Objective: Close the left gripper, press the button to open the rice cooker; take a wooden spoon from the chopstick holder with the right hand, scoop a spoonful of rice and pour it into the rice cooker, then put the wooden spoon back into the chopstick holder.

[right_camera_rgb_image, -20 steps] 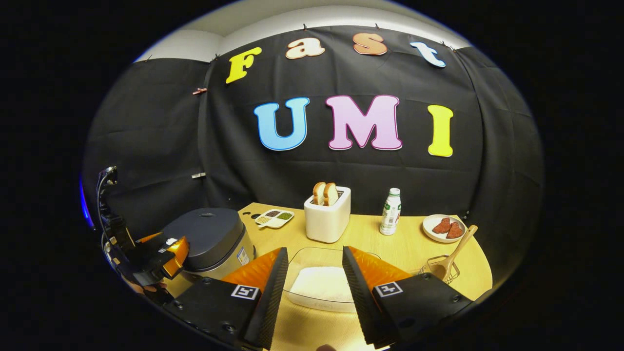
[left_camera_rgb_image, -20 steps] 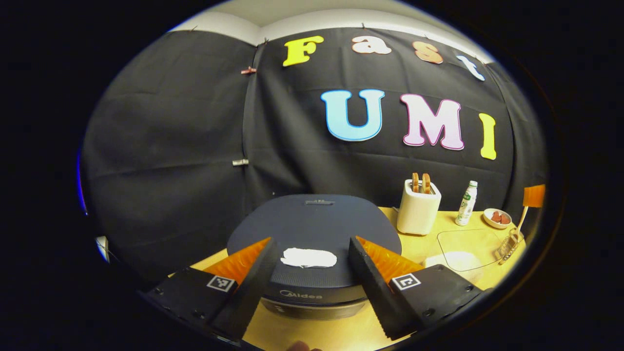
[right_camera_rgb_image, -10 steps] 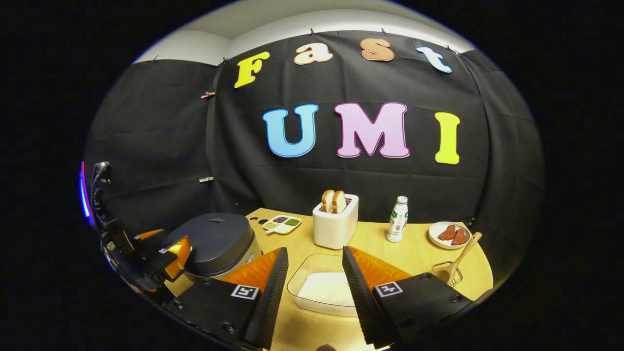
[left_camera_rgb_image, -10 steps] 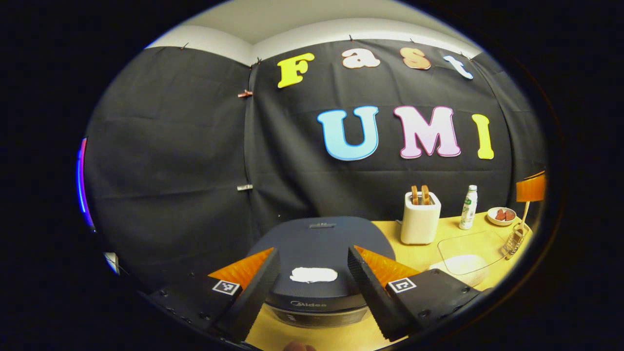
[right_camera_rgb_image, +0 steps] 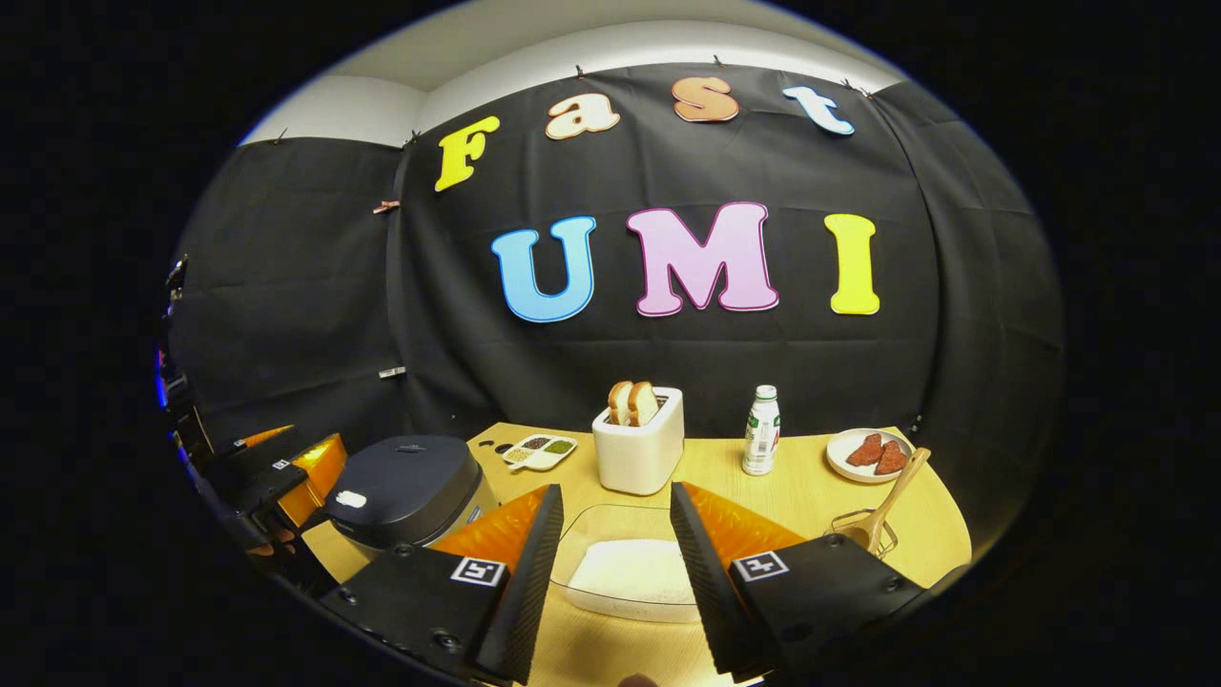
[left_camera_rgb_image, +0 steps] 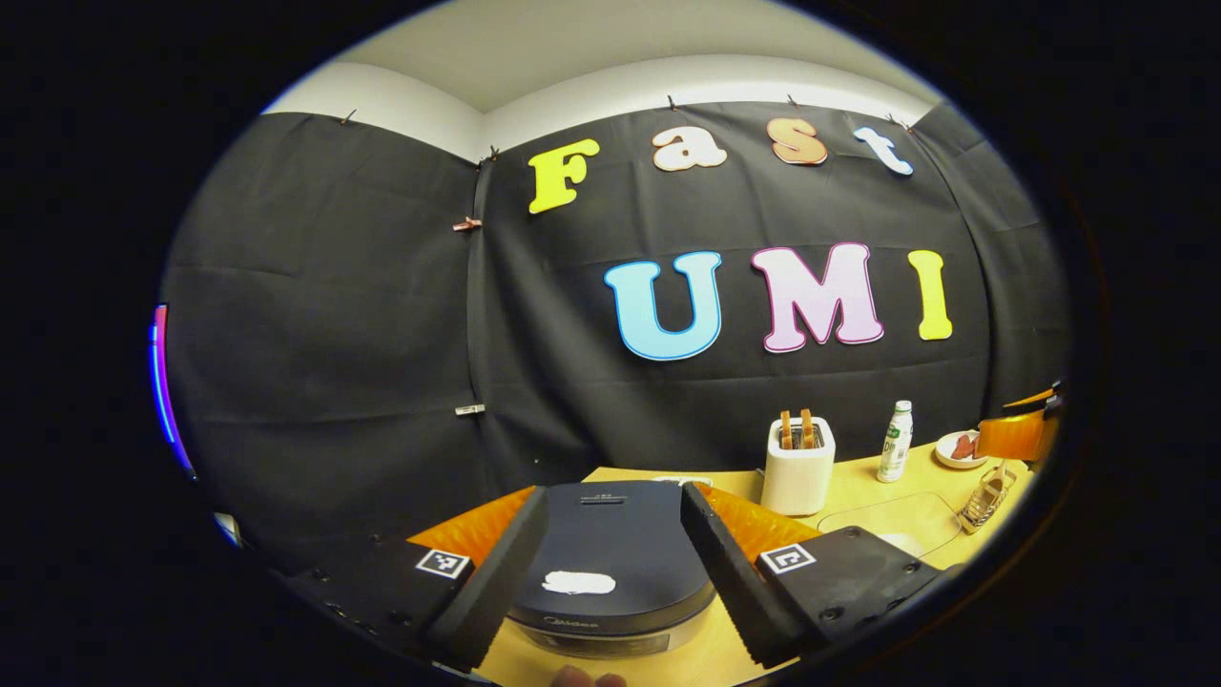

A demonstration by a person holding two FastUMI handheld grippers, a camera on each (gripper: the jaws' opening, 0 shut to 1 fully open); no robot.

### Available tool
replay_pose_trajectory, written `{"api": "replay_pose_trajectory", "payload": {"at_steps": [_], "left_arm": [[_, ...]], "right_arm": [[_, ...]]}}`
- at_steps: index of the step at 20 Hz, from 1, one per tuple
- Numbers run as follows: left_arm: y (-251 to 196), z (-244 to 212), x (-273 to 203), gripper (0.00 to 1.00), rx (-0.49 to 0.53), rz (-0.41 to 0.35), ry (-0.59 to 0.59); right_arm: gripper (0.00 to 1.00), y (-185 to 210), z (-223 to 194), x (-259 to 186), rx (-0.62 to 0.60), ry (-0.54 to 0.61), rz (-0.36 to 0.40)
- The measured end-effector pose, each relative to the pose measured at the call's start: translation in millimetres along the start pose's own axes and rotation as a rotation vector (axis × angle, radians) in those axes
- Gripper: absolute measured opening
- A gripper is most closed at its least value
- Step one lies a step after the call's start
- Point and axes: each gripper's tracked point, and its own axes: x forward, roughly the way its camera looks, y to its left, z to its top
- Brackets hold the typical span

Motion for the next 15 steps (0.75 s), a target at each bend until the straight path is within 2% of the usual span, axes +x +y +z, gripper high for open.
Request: {"api": "replay_pose_trajectory", "payload": {"at_steps": [5,10,15], "left_arm": [[-3.1,12.6,-2.6,0.97,0.016,0.022,-0.013],[-8.5,16.6,-4.5,0.97,-0.004,0.018,-0.004],[-10.6,21.3,-6.4,0.96,-0.013,0.017,0.003]], "right_arm": [[0.71,-3.9,2.4,-1.3,0.013,-0.013,0.016],[0.77,-12.5,9.5,-1.6,0.013,-0.030,0.006],[0.79,-16.7,12.5,-2.9,0.003,-0.038,-0.003]]}}
